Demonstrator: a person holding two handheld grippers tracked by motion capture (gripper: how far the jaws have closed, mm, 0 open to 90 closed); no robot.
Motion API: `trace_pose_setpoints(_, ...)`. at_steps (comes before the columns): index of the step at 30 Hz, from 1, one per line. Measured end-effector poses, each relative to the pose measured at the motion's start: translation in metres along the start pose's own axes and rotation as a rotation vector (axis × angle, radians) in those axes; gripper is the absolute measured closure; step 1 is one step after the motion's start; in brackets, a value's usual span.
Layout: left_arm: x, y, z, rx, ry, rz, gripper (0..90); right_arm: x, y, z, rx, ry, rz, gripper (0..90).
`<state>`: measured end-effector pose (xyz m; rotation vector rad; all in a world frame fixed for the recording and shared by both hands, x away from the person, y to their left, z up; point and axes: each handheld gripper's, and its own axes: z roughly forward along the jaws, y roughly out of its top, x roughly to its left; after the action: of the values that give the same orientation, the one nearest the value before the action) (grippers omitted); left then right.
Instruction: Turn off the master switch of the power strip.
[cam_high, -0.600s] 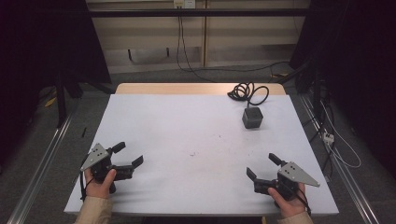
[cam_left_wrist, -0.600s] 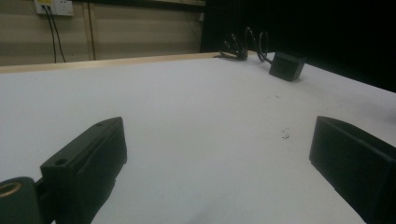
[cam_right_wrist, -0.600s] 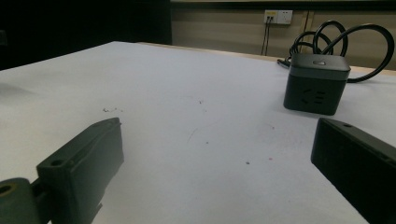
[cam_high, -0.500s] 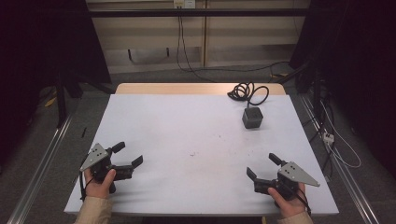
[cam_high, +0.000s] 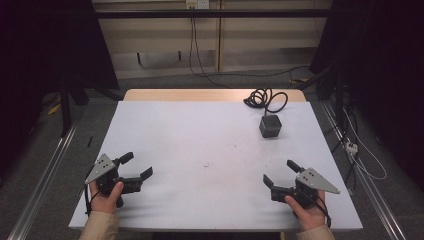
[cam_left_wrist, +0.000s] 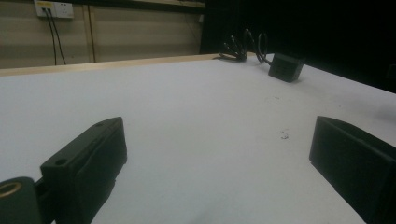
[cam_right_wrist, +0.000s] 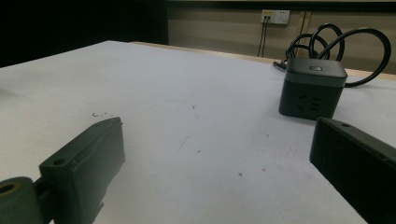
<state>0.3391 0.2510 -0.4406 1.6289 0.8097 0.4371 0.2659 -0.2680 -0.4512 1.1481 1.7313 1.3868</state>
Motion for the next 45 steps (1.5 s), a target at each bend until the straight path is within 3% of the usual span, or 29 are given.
trace_pose_setpoints(16, 0.000, -0.001, -0.002, 0.001, -0.005, 0.002, 3.8, -0.004, 0.005, 0.014, 0.006, -0.016, -0.002, 3.9)
trace_pose_setpoints(45, 0.000, -0.002, -0.003, -0.004, 0.000, -0.001, 3.8, -0.034, 0.023, 0.035, 0.030, -0.110, 0.036, 6.1)
